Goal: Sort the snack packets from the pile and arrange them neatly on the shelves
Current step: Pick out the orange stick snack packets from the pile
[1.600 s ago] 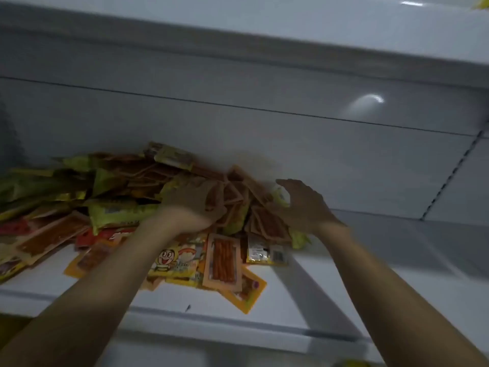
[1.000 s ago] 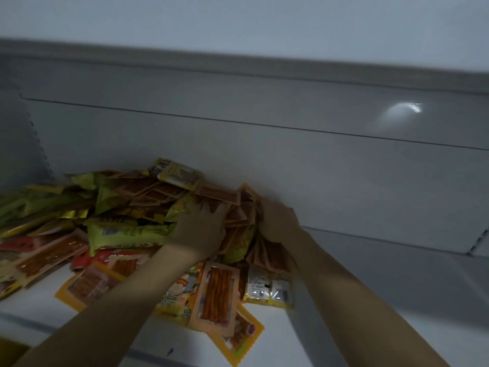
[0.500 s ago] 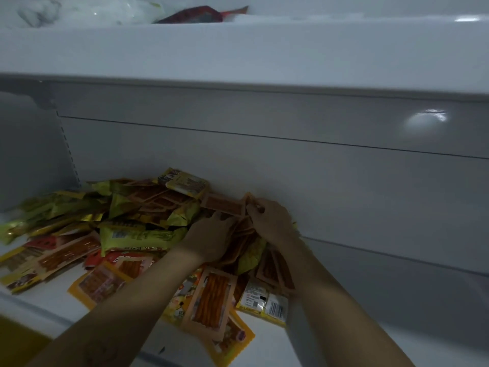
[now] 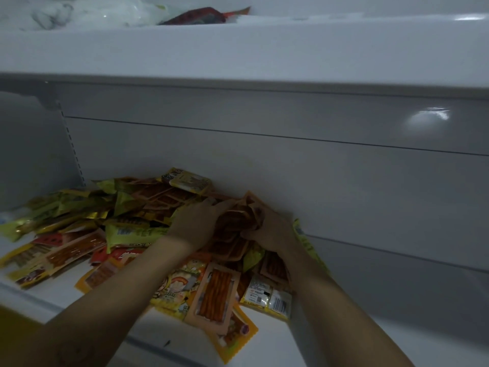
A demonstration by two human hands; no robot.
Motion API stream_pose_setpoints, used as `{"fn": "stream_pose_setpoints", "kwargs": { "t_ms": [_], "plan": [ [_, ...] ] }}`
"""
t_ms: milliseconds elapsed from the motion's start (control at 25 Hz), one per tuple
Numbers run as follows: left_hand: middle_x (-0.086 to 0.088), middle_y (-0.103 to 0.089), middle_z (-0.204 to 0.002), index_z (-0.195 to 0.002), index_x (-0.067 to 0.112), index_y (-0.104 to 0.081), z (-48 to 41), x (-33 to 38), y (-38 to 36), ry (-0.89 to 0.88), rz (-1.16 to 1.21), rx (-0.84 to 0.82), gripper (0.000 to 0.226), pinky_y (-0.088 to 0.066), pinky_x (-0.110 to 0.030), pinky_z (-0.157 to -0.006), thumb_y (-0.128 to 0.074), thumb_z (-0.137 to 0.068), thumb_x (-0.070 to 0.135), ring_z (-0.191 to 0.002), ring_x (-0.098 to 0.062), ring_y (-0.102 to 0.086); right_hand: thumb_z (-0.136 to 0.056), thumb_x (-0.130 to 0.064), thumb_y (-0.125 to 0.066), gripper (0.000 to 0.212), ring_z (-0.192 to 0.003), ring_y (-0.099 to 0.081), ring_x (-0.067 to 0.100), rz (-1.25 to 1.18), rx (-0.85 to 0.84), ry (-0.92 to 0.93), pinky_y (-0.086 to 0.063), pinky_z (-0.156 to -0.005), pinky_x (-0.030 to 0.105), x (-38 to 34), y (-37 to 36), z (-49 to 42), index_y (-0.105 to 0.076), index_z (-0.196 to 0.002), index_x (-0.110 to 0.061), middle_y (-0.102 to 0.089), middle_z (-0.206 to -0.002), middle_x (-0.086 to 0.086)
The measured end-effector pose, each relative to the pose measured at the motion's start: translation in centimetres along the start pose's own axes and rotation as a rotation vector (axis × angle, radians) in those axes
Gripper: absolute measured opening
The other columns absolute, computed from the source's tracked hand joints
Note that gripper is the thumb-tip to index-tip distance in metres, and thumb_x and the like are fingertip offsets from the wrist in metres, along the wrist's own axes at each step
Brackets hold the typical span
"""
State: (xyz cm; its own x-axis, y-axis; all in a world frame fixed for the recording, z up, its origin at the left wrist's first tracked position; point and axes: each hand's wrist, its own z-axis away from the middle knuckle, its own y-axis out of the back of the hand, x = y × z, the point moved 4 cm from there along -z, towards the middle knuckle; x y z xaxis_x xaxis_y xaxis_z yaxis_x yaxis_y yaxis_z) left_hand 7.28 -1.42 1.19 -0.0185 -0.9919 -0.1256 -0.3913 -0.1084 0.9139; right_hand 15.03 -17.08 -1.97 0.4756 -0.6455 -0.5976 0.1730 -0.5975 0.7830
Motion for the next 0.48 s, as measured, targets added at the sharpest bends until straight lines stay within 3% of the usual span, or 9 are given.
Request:
{"fn": "stream_pose_setpoints", "kwargs": {
  "t_ms": [120,240,360,440,480],
  "plan": [
    [-0.010,-0.064,-0.127,-0.142,0.029,-0.050,0.8,-0.1,0.9,-0.081,-0.091,0.118,0.058,-0.049,-0.034,-0.052,-0.066,-0.088,0.018,-0.083,-0.033,-0.070,-0.092,-0.027,-0.061,0.048,-0.112,-0.058,0.030,0.168,0.099,-0.047,-0.041,-0.078,0.028,-0.9,0.6,0.1,-0.048,-0.136,-0.015,-0.060,-0.125,0.009],
    [-0.010,-0.068,-0.119,-0.136,0.026,-0.058,1.1,-0.2,1.6,-0.115,-0.098,0.178,0.057,-0.048,-0.033,-0.049,-0.071,-0.082,0.013,-0.077,-0.033,-0.070,-0.089,-0.040,-0.061,0.043,-0.105,-0.061,0.028,0.110,0.028,-0.058,-0.046,-0.077,0.031,-1.4,0.2,-0.6,-0.057,-0.128,-0.020,-0.064,-0.118,0.007],
    [-0.008,-0.048,-0.143,-0.151,0.041,-0.024,1.2,-0.5,-1.0,-0.056,-0.117,-0.094,0.065,-0.049,-0.035,-0.067,-0.044,-0.097,0.011,-0.103,-0.031,-0.063,-0.077,-0.062,-0.060,0.054,-0.095,-0.063,0.024,0.087,-0.080,-0.138,-0.055,-0.084,0.039,-0.7,-1.1,-1.8,-0.063,-0.115,-0.025,-0.067,-0.114,0.003],
    [-0.009,-0.026,-0.158,-0.152,0.046,-0.010,1.8,-0.5,-2.1,-0.023,-0.091,-0.317,0.070,-0.049,-0.037,-0.074,-0.044,-0.099,0.017,-0.113,-0.033,-0.059,-0.082,-0.045,-0.064,0.045,-0.093,-0.064,0.029,-0.010,-0.051,-0.203,-0.055,-0.080,0.038,-1.1,-0.7,-1.8,-0.066,-0.111,-0.011,-0.068,-0.109,0.010],
    [-0.008,-0.019,-0.161,-0.152,0.048,-0.007,2.0,-0.5,-2.1,-0.016,-0.056,-0.387,0.070,-0.050,-0.038,-0.078,-0.046,-0.099,0.023,-0.116,-0.034,-0.058,-0.084,-0.033,-0.066,0.040,-0.089,-0.065,0.032,-0.061,-0.013,-0.245,-0.052,-0.069,0.033,-1.1,-0.3,-1.8,-0.067,-0.110,-0.003,-0.069,-0.103,0.015]
  ]
}}
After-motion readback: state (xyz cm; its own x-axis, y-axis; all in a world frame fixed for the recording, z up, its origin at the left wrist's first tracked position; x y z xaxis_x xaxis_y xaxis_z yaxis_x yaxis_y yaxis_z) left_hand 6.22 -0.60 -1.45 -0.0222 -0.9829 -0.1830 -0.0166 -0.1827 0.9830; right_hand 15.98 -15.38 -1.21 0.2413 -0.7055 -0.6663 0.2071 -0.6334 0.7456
